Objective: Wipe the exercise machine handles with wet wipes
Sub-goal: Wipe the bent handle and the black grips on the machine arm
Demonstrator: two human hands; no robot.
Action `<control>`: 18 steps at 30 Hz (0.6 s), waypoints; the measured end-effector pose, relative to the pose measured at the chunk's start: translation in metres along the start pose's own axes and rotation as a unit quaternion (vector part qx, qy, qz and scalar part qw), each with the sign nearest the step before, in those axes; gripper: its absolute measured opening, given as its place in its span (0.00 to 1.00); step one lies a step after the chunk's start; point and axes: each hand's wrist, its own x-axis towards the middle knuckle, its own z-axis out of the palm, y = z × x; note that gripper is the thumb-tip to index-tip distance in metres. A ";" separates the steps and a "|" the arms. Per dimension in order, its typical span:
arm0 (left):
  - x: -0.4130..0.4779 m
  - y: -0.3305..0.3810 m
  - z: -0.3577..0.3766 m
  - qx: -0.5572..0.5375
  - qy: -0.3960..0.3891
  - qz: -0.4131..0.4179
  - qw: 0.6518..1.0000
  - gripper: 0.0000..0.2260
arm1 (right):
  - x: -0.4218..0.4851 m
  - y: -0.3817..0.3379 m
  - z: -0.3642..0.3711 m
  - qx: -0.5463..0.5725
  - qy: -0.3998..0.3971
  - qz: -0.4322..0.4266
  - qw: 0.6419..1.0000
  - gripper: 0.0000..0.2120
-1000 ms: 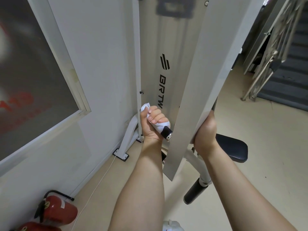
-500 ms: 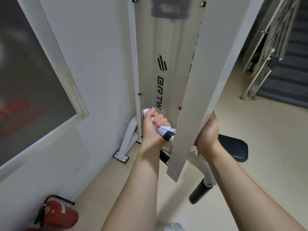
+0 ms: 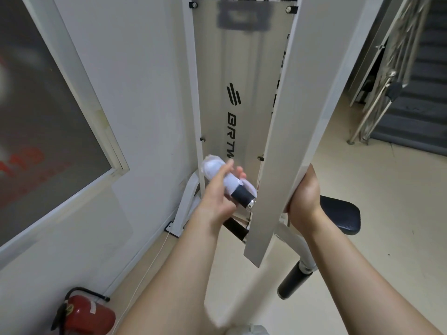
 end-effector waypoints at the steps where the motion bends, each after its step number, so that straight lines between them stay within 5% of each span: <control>1: 0.002 0.008 0.002 -0.026 0.008 0.030 0.999 0.11 | 0.000 0.001 0.001 -0.005 -0.004 -0.002 1.000 0.27; 4: 0.007 0.016 0.001 -0.030 0.004 0.105 0.994 0.12 | -0.002 0.002 0.007 0.003 -0.010 -0.015 1.000 0.26; 8: -0.002 -0.010 -0.005 0.045 -0.027 0.076 0.996 0.10 | 0.001 0.001 0.015 0.004 -0.002 -0.008 1.000 0.21; 12: -0.017 -0.031 -0.024 0.250 -0.097 0.063 0.961 0.14 | 0.006 -0.001 0.012 -0.007 -0.006 -0.012 1.000 0.25; 18: -0.027 -0.013 -0.025 0.265 -0.056 0.100 0.958 0.18 | 0.007 0.000 0.000 -0.002 -0.010 -0.004 1.000 0.36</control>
